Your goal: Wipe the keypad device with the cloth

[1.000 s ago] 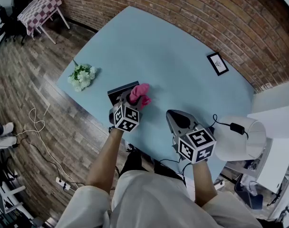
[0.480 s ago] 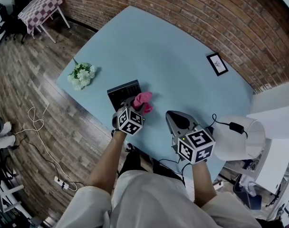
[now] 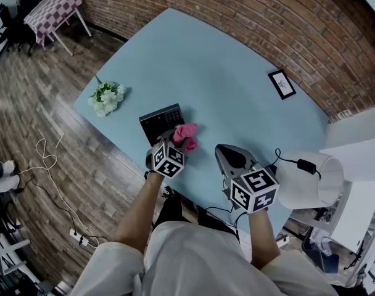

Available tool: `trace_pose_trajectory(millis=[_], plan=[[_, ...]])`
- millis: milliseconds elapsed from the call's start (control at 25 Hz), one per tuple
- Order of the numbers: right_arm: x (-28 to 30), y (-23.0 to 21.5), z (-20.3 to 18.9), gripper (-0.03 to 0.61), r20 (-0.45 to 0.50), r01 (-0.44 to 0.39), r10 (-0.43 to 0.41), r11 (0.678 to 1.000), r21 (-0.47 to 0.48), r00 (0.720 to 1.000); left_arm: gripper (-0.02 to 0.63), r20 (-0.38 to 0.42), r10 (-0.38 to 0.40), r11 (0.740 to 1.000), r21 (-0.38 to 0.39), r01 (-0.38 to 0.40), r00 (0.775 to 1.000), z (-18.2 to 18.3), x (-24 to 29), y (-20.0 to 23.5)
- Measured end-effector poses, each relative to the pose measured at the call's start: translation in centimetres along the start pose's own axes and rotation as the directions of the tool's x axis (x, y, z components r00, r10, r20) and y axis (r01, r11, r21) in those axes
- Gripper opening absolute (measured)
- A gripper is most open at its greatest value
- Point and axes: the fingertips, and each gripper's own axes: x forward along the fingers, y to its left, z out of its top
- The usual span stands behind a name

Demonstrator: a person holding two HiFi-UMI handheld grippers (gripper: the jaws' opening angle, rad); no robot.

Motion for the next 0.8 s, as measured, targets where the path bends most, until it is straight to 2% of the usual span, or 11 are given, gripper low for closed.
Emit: trace_pose_trajectory(millis=[80,160,280,480,600,800], plan=[[0.0,0.0,0.0,0.021,0.002,-0.002,0.002,1.000,-0.001,1.000,0.130,0.002,-0.009,1.000,-0.028,0.009,1.000,-0.2,-0.4,-0.1],[0.1,0.0,0.1,0.021,0.004,-0.004,0.004,1.000,-0.001,1.000,0.130,0.029,0.017,0.998,-0.060,-0.015,0.999,0.0,-1.4,0.6],[0.2,0.1,0.0,0.021,0.002,-0.008,0.008,1.000,0.000,1.000,0.130,0.073,0.098,0.991,-0.093,-0.091,0.993,0.8,-3.6,3.1],[0.7,1.3,0.2,0.021,0.000,-0.036,0.036,0.999,-0.013,0.999,0.130,0.113,0.234,0.967,-0.127,-0.220,0.966,1.4,-6.6,7.6],[0.8,1.8,0.3,0.021,-0.001,-0.048,0.048,0.999,-0.023,0.999,0.130,0.109,0.281,0.955,-0.130,-0.267,0.953,1.6,-7.4,9.8],[0.7,2.1,0.3,0.021,-0.005,-0.048,0.048,0.998,-0.030,0.999,0.132,0.075,0.304,0.951,-0.085,-0.298,0.950,0.9,-7.5,11.1]])
